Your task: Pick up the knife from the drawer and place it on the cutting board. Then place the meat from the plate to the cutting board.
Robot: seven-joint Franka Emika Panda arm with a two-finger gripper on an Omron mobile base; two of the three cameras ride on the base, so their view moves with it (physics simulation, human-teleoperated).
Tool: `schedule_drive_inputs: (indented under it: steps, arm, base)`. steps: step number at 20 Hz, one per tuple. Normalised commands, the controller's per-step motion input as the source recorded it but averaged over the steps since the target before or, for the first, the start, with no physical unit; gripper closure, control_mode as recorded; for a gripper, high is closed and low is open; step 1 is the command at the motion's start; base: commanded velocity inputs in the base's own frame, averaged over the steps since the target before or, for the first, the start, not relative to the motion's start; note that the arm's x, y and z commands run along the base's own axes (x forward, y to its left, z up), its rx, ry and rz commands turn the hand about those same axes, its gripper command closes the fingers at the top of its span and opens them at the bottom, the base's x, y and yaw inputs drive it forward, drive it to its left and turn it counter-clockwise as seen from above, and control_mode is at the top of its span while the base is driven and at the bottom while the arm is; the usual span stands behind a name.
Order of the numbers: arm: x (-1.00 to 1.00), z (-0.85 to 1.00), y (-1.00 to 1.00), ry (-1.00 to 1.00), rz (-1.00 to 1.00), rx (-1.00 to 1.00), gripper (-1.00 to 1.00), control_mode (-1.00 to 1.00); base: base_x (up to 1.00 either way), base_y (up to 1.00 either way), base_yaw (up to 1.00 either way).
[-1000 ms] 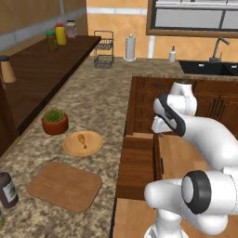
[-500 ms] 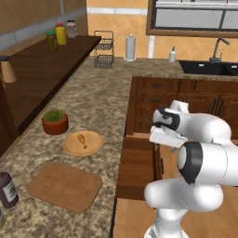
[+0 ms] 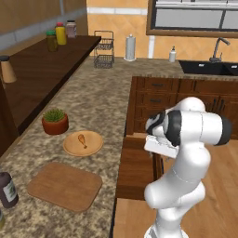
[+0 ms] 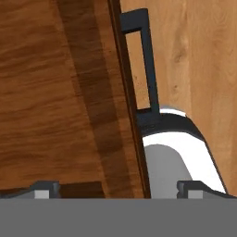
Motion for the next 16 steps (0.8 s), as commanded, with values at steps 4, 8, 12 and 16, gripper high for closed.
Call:
schedule_drive_inputs:
  steps: [4,8,12,16]
  arm:
    - [0.08,-0.43,0.0,0.09,0.0,0.0,-1.0,-1.0]
    - [0.0,-0.51,-0.1,0.03,0.0,-0.02,-1.0,-1.0]
    - [-0.08,-0.44,-0.61,0.01,-0.02,-0.03,-1.0,-1.0]
    - [-0.31,-0.01,-1.0,0.0,-0.06,0.13,-1.0,-1.0]
  base:
    - [0.0,0.0,0.0]
    - [0.0,0.0,0.0]
    - [0.0,0.0,0.0]
    - [0.0,0.0,0.0]
